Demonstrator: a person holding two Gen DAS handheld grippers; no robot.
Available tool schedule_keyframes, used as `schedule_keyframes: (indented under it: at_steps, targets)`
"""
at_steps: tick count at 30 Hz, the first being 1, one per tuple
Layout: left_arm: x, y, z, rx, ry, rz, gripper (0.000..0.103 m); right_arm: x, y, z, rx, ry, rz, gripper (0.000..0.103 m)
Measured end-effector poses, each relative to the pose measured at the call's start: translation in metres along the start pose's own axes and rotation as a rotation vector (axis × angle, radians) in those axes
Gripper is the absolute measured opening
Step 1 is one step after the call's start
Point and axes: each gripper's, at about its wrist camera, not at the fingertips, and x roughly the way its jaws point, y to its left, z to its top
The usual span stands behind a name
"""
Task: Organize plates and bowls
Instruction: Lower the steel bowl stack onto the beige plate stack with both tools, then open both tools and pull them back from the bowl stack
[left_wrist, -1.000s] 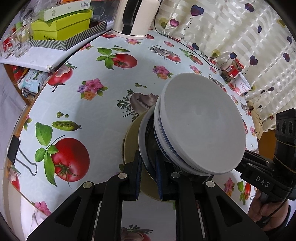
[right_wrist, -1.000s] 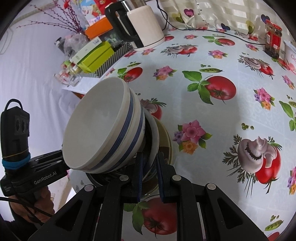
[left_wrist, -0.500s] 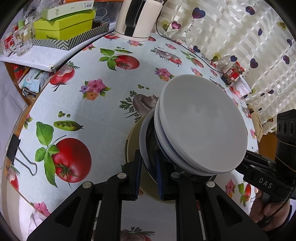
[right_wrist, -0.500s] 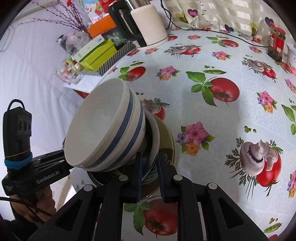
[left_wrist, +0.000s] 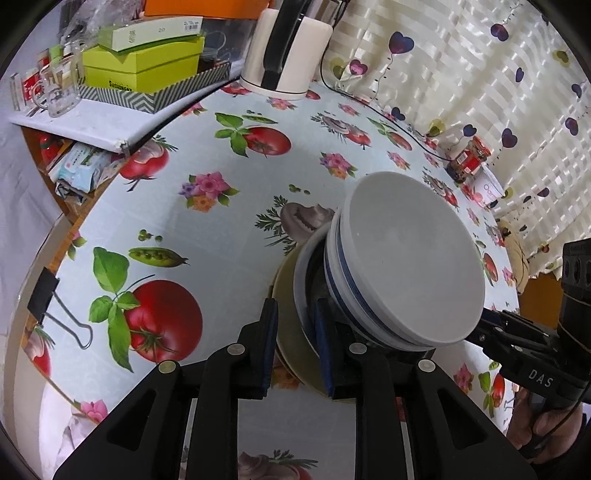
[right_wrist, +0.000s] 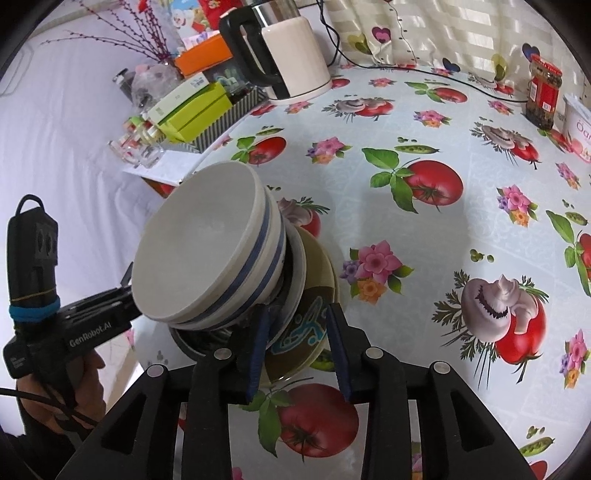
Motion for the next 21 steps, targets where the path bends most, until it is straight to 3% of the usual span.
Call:
schedule_keyframes:
  at_steps: [21]
  targets:
    - [-0.032, -0.019, -0.028, 0.068, -0.05, 0.051, 0.021, -0.035, 0.027, -0.025, -0.11, -0.059, -0.046, 0.046]
